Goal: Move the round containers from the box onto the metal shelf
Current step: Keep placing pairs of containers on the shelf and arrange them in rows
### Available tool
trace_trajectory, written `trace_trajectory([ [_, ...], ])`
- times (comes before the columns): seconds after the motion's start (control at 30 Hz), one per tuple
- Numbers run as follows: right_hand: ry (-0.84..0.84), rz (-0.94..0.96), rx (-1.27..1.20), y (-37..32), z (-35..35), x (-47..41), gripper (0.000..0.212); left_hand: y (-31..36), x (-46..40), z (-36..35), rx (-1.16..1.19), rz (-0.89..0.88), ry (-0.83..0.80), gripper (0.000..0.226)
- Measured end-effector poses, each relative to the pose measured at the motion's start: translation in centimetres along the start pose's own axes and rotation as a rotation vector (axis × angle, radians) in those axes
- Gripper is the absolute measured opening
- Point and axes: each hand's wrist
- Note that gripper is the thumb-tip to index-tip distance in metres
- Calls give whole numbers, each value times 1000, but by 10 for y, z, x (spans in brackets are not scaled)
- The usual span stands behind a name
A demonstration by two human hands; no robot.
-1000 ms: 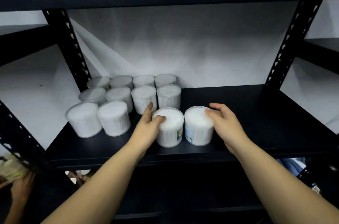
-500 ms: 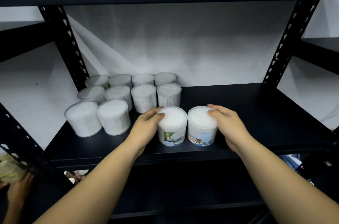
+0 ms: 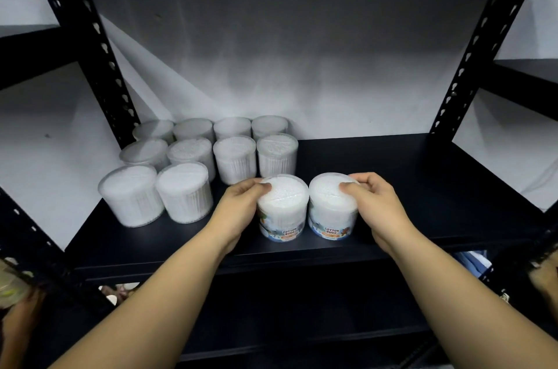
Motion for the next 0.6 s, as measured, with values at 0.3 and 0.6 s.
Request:
trace_trajectory([
  [0.3, -40, -5, -36, 1, 0, -3, 13, 2, -6, 0, 83, 17, -30, 12],
  [0.6, -189, 582, 417, -28, 12, 15, 31, -1, 20, 14, -453, -609, 3, 39],
])
Point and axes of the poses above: each hand's wrist, its own x-axis away from the middle knuckle, its own z-axis out of the back of the hand, y = z × x, and after that the axes turned 7 degrees about -x, right-handed
